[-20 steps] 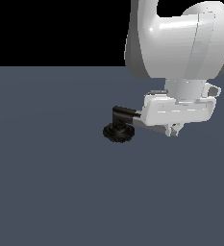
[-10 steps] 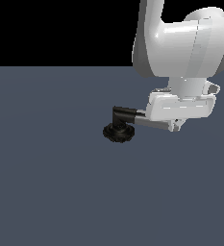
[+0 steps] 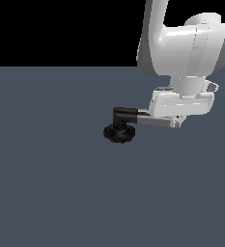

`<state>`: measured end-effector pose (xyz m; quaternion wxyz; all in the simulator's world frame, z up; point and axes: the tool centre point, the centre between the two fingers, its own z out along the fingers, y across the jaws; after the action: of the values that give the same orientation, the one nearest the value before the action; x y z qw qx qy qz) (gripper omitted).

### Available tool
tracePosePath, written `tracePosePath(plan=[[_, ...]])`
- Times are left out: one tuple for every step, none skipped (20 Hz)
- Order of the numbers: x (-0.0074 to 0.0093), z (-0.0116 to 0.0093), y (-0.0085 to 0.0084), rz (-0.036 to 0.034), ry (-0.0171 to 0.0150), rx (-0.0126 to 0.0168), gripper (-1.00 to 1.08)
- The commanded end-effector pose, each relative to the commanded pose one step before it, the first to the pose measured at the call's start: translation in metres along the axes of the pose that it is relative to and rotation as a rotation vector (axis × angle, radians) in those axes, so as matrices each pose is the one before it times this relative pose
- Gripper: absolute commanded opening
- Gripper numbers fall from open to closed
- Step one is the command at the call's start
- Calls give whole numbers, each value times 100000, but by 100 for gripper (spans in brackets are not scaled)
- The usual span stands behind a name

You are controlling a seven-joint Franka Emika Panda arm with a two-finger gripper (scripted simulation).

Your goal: Turn on the faucet by rotating a designated handle.

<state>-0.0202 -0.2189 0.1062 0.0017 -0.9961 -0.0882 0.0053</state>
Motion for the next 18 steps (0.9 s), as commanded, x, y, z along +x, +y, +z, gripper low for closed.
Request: tracePosePath(plan=[[1362, -83, -21, -1408, 802, -194, -100], [236, 4, 209, 0, 0, 0, -100], [213, -11, 237, 63, 18, -21, -100], [234, 5, 206, 0, 0, 0, -100], [210, -12, 235, 63, 18, -21, -100], [231, 5, 203, 0, 0, 0, -100], [207, -12, 232, 63, 18, -21, -100], [206, -12, 231, 63, 18, -21, -100], [227, 4, 199, 0, 0, 0, -100], [203, -12, 229, 63, 18, -21, -100], [224, 5, 197, 0, 0, 0, -100], [200, -12, 226, 63, 18, -21, -100], [222, 4, 194, 0, 0, 0, -100], [197, -12, 224, 63, 18, -21, -100], [219, 4, 191, 0, 0, 0, -100], [193, -12, 221, 63, 18, -21, -100], [216, 4, 188, 0, 0, 0, -100], [190, -13, 218, 63, 18, -21, -100]])
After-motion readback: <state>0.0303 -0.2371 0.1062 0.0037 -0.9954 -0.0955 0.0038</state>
